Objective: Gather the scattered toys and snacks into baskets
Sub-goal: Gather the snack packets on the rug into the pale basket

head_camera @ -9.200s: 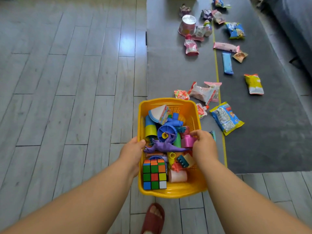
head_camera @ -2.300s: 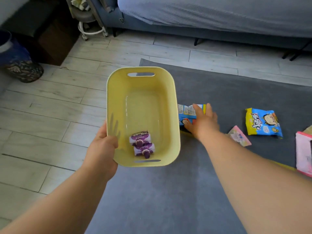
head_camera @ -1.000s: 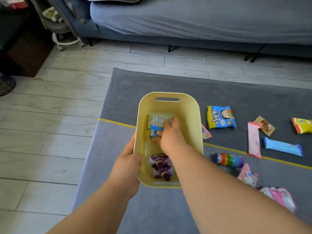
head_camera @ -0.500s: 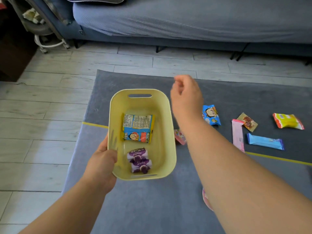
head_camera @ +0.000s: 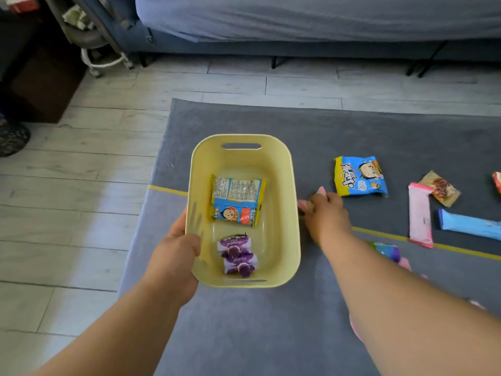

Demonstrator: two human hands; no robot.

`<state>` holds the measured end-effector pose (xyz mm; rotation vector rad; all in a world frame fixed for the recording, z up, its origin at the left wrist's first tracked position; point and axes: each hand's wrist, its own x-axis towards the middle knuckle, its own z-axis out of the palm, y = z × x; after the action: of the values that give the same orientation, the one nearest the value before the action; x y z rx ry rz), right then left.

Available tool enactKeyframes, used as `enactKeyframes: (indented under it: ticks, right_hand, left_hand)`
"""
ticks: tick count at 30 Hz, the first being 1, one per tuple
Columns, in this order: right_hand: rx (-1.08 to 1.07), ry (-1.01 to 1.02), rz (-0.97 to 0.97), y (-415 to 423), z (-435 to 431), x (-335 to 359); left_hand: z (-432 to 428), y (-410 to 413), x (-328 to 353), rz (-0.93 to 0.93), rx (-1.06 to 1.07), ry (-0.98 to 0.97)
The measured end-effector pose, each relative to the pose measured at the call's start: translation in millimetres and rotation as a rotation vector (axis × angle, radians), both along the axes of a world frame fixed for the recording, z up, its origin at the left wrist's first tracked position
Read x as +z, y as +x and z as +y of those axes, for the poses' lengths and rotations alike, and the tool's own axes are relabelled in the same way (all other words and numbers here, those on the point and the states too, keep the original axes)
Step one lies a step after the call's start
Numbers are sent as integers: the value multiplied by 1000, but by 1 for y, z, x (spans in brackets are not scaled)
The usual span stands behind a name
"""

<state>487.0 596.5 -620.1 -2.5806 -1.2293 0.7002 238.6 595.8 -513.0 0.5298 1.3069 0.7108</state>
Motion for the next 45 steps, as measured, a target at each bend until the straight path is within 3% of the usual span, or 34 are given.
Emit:
enactKeyframes:
  ticks: [4,7,9,11,14,16,19,25,28,32,34,35,37,40,45]
  right_hand:
    - [-150,457,83,9,22,58]
    - [-39,689,106,-2,34,114]
    - [140,699,108,-20,32,139]
    - [395,564,33,-37,20,146]
    - [682,138,-191,-54,0,137]
    - [663,-70,-258,-66,-8,125]
    - [521,-215,-162,-83,-15,101]
    - [684,-381,-98,-105,-19,109]
    - [645,-85,-119,-102,-13,124]
    - [150,562,-16,-59,-22,144]
    - [-46,615,-40,-24,-34,136]
    - [-97,529,-65,-4,-41,125]
    - [-93,164,-123,27,-59,97]
    - [76,-324,-170,50,-85,57]
    - [330,-433,-267,62,-102,28]
  left_hand:
    - [-2,11,4,-19,12,-17]
    - [-1,19,6,-5,-13,-22]
    - [0,23,9,2,-33,-19]
    - [0,26,11,6,-38,-9]
    - [-1,26,16,-26,-36,15]
    - [-1,24,19,-38,-35,25]
    - [-4,17,22,-35,-29,37]
    - [-4,3,22,-37,-28,45]
    - [-3,3,26,-26,-58,62]
    - [-6,10,24,-28,-86,59]
    - [-10,17,20,-33,-96,50]
    - [-13,20,18,-36,-93,43]
    - [-19,29,13,-42,-77,28]
    - [-29,44,4,-37,-64,6]
    - [-47,67,-4,-15,-44,-7]
